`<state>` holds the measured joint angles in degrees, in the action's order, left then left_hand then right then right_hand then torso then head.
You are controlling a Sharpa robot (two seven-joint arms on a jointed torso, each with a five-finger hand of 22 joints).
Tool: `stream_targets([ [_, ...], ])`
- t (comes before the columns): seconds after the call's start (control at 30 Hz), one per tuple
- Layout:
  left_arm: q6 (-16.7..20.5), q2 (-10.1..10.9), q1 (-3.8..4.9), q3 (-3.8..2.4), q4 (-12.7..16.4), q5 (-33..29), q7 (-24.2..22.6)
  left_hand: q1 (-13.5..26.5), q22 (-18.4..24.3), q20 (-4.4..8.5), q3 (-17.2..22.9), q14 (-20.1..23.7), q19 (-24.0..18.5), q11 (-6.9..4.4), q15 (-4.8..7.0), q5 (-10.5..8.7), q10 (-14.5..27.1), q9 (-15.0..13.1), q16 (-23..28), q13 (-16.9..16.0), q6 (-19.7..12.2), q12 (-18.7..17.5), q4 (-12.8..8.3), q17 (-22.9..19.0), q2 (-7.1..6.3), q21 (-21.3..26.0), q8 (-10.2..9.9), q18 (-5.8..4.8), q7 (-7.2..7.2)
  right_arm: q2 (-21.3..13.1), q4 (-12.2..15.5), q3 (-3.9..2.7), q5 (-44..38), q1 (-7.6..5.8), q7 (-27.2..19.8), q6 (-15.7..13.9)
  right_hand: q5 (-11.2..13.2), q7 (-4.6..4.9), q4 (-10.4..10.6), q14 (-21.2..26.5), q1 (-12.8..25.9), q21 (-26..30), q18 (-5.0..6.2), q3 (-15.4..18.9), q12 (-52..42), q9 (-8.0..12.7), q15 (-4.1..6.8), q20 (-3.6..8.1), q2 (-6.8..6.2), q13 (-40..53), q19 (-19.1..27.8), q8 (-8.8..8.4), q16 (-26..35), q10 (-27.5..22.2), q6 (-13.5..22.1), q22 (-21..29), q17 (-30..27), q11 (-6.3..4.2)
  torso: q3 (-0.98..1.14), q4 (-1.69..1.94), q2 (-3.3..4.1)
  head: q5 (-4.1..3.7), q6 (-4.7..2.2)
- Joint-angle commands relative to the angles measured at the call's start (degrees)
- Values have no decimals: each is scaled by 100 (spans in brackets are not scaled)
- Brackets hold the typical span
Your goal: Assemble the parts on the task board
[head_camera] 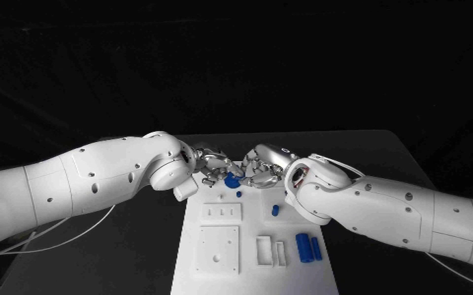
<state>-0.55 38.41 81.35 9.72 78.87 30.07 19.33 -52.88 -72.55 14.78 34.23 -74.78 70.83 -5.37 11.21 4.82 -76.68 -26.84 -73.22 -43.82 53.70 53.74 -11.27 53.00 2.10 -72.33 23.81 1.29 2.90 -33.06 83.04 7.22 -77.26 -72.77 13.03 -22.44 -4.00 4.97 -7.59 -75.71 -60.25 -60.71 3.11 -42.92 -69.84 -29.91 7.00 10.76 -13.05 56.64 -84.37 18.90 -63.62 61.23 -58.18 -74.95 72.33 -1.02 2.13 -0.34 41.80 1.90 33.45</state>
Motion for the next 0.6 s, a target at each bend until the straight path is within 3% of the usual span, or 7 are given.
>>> stream_targets([
  [0.03,-108,-4,9,-9,27,-5,-142,40,8,42,0,8,-33,-37,46,-26,-2,-1590,-19,-8,631,-42,29,6,1,-35,709,1210,-227,-20,-30,5,-53,10,16,46,-27,24,-11,13,-4,33,1181,38,34,-5,24,112,73,9,-97,16,34,9,-57,-71,-3,-13,3,-1,1,-5,5],
  [0.6,-9,23,9,-8,12,246,-57,81,39,61,-18,1,-61,-78,66,14,-117,-1984,-65,-27,748,-87,65,27,-49,-89,865,1184,-280,-149,-52,5,-28,17,-6,41,-34,27,-13,23,19,52,1188,56,42,-3,22,111,61,17,-88,6,55,3,-53,-63,-10,-10,0,-1,-3,4,11],
])
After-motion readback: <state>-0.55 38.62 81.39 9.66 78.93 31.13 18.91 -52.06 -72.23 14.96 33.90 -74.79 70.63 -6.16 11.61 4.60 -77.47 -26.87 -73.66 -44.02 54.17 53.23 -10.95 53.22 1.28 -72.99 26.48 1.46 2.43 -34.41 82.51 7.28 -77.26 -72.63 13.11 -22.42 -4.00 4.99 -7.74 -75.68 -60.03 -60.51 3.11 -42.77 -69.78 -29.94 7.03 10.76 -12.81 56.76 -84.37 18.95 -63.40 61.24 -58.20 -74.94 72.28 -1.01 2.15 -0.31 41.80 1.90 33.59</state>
